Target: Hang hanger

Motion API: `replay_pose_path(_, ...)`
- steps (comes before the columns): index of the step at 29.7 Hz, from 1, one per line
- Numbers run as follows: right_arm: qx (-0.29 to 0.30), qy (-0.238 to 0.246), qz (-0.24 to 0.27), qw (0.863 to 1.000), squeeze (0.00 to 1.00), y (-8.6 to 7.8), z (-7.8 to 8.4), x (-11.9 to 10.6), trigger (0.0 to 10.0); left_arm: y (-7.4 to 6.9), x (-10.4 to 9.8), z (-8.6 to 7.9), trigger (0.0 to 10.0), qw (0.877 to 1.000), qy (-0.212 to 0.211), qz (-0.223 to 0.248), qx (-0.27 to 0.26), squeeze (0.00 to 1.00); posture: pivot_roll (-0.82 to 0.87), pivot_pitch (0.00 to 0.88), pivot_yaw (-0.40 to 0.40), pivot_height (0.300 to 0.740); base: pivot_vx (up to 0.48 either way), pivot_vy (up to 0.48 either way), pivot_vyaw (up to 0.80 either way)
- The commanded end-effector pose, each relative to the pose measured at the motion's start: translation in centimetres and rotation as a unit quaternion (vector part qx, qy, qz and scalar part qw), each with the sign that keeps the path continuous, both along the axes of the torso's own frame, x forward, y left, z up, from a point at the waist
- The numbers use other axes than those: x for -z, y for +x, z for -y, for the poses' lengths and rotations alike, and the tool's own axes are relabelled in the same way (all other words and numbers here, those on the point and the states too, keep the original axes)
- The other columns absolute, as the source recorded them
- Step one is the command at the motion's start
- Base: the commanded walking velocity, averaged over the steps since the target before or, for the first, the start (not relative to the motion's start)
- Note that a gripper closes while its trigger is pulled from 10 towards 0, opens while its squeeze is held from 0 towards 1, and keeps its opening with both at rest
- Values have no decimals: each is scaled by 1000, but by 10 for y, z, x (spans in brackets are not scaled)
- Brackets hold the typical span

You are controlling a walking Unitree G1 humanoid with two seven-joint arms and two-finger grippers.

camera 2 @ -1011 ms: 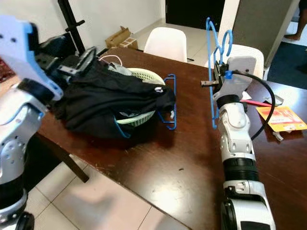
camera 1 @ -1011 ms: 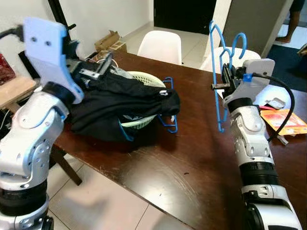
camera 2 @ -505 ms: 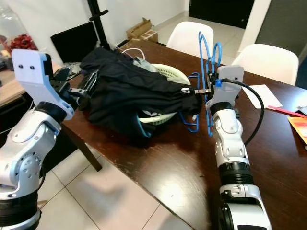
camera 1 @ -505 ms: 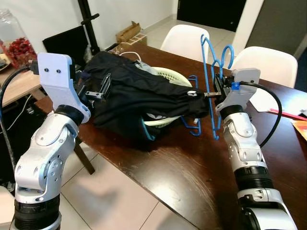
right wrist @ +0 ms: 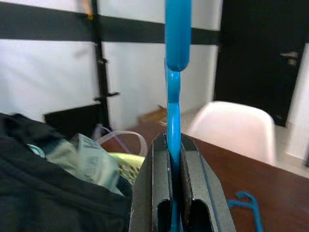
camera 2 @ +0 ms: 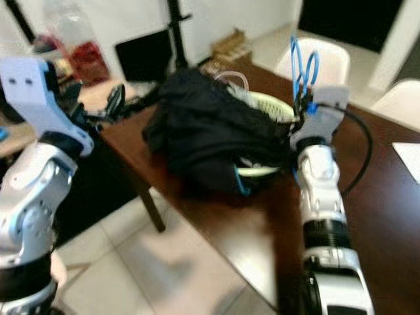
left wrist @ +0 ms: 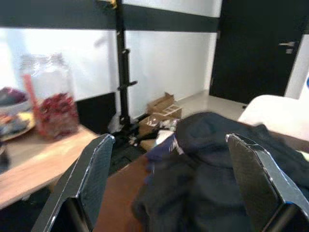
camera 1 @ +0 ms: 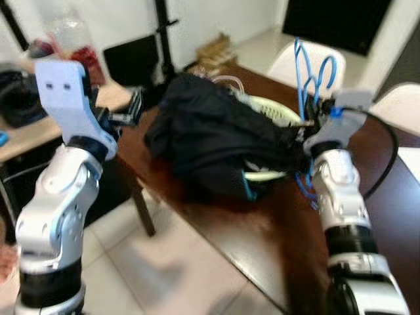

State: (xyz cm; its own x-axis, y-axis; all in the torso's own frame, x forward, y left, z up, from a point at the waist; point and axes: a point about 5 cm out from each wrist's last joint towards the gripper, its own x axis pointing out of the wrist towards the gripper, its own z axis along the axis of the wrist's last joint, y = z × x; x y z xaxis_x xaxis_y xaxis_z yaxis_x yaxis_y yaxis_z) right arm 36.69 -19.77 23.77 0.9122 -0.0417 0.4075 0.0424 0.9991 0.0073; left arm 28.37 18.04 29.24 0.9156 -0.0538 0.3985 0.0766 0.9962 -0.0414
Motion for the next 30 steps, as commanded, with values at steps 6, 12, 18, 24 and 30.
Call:
replay_pose_path(6,14,21,-29,999,0,2,8,11,10000,1,-1,12,10000,999,2,-1,47,0,85,69,-1,740,0,0,0)
replay_pose_path(12,16,28,-36,999,0,3,9,11,10000,2,-5,9,10000,998,1,2,64,0,87,65,-1,740,0,0,-800)
replay_pose_path(18,37,5,-37,999,0,2,13,12,10000,3,-11,-4,10000,999,3,9,45,0,85,59,-2,740,0,0,-400)
replay_pose_path(24,45,-10,-37,998,0,1,16,12,10000,8,-2,-39,10000,998,-16,-17,-53,0,83,62,-2,740,0,0,0)
replay_pose_path(30,48,-12,-40,998,0,1,19,13,10000,6,13,-67,10000,990,-36,-49,-129,0,83,62,-2,740,0,0,0)
